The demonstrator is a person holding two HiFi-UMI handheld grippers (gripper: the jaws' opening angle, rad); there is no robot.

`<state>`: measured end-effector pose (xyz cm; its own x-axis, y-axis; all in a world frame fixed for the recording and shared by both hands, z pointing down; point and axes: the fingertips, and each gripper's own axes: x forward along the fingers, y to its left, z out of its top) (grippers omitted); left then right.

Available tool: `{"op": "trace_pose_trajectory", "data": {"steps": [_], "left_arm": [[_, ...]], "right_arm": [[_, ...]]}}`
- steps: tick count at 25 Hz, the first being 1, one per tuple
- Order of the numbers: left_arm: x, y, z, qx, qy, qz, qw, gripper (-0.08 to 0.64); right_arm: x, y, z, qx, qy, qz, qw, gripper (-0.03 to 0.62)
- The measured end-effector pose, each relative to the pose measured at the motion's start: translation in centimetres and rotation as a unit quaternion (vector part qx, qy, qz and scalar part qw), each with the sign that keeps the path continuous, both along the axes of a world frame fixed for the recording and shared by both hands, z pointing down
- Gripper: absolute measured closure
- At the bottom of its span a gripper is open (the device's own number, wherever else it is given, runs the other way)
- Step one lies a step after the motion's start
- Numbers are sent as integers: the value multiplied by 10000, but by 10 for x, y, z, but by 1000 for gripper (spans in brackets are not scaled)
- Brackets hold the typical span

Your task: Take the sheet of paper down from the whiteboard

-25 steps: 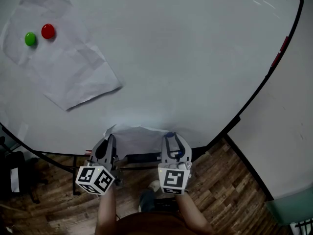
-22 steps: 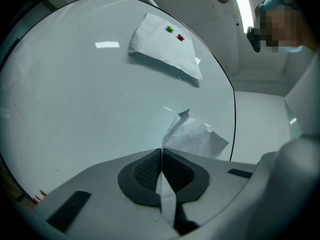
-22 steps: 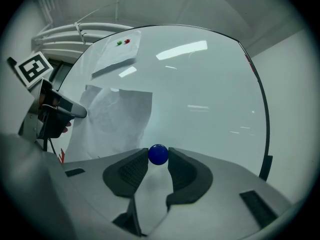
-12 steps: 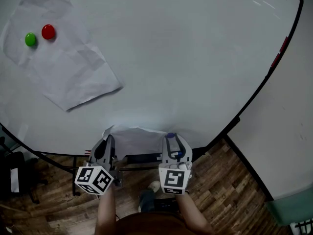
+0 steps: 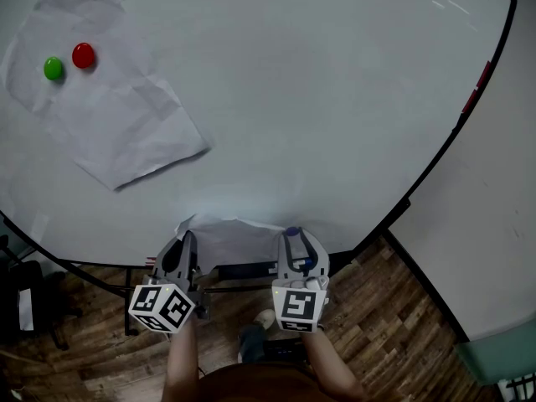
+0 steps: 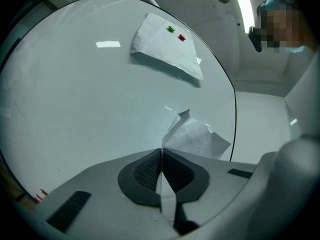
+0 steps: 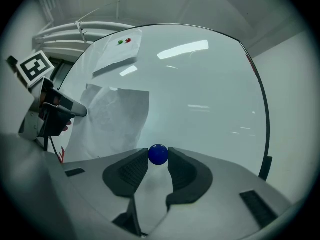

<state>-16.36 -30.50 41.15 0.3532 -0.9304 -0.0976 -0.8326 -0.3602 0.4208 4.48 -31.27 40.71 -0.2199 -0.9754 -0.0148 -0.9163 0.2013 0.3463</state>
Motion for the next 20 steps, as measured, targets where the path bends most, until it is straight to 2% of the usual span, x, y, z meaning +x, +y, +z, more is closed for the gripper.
{"op": "trace_pose_trajectory", "data": {"steps": [20], "left_arm": [[-2, 0, -1, -8, 27, 19, 10000, 535]], "right_arm": [[-3, 2, 2, -25, 12, 16, 10000, 456]]}}
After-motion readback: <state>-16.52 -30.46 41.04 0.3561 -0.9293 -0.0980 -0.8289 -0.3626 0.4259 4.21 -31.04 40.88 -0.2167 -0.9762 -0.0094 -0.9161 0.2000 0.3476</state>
